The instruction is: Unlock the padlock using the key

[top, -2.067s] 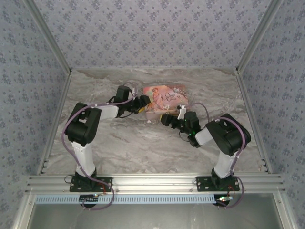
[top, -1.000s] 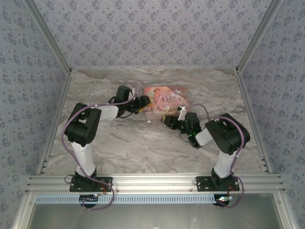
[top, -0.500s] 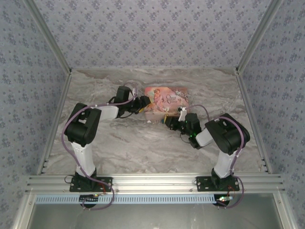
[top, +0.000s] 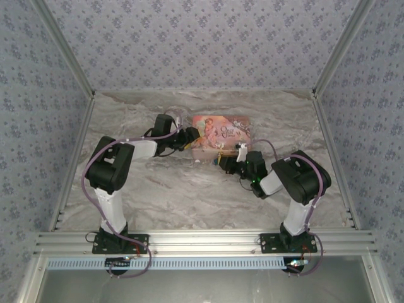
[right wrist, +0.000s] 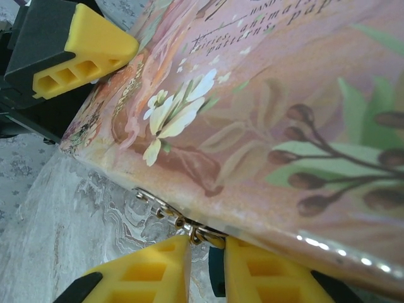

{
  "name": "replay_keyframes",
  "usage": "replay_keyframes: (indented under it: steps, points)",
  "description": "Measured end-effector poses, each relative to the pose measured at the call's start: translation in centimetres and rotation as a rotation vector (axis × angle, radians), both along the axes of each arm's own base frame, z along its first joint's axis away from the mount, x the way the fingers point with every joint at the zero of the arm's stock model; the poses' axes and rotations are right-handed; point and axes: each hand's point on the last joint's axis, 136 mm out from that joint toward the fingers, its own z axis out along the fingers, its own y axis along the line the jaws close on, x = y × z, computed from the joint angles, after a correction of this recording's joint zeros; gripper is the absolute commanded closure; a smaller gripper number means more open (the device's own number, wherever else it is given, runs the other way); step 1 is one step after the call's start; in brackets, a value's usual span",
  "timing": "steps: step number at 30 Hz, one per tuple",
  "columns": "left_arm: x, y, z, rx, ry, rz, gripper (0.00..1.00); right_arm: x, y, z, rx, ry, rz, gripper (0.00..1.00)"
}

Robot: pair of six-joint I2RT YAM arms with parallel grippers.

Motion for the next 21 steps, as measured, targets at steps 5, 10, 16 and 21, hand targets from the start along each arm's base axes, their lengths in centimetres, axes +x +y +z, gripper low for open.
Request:
replay_keyframes:
  steps: [5, 10, 16, 21]
  points:
    - [-0.03, -0.03, 0.04, 0.001, -0.002, 0.000, 0.35, -0.43, -0.22, 0.30, -0.013, -0.026, 0.008, 0.79]
    - [-0.32, -0.03, 0.08, 0.005, -0.001, 0.005, 0.35, -0.64, -0.38, 0.58, -0.022, -0.044, 0.012, 0.76]
    - [-0.78, -0.30, 0.06, 0.007, 0.006, 0.006, 0.35, -0.50, -0.63, 0.51, -0.025, -0.043, 0.006, 0.66]
    - [-0.89, -0.33, 0.01, 0.004, 0.011, 0.009, 0.35, -0.39, -0.87, 0.15, -0.033, -0.027, 0.000, 0.61]
